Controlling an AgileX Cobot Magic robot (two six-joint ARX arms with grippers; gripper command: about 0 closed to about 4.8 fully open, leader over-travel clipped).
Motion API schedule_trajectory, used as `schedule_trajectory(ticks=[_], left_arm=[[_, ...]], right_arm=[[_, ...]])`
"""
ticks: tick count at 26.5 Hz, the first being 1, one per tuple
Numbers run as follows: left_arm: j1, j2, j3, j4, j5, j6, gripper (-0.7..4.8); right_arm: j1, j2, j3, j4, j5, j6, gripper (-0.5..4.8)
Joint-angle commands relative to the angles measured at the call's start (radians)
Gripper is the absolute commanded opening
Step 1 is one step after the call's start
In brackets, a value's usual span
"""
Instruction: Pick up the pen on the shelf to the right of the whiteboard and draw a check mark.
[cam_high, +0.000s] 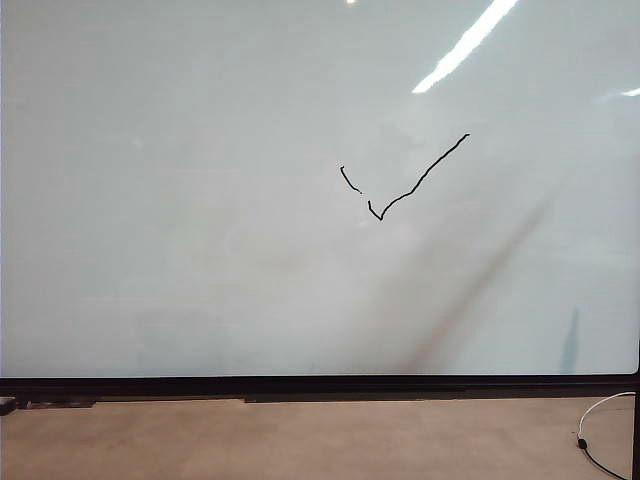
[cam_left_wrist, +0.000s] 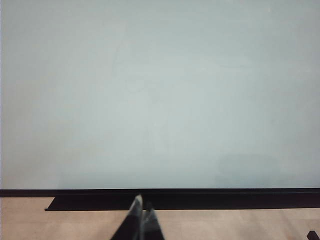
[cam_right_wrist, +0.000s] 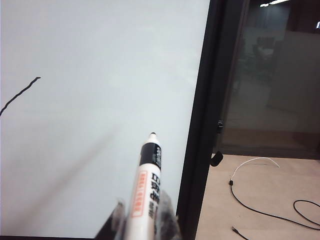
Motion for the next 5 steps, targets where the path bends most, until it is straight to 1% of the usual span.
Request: schedule_trajectory(ticks=[1, 5], left_arm=[[0.000, 0.000, 0.003, 0.013, 0.000, 0.004, -0.05], [0.000, 0.000, 0.003, 0.013, 0.000, 0.004, -0.04]], right_arm=[[0.000, 0.000, 0.003, 0.020, -0.002, 0.004, -0.05], [0.000, 0.000, 0.003, 0.020, -0.002, 0.004, -0.05]])
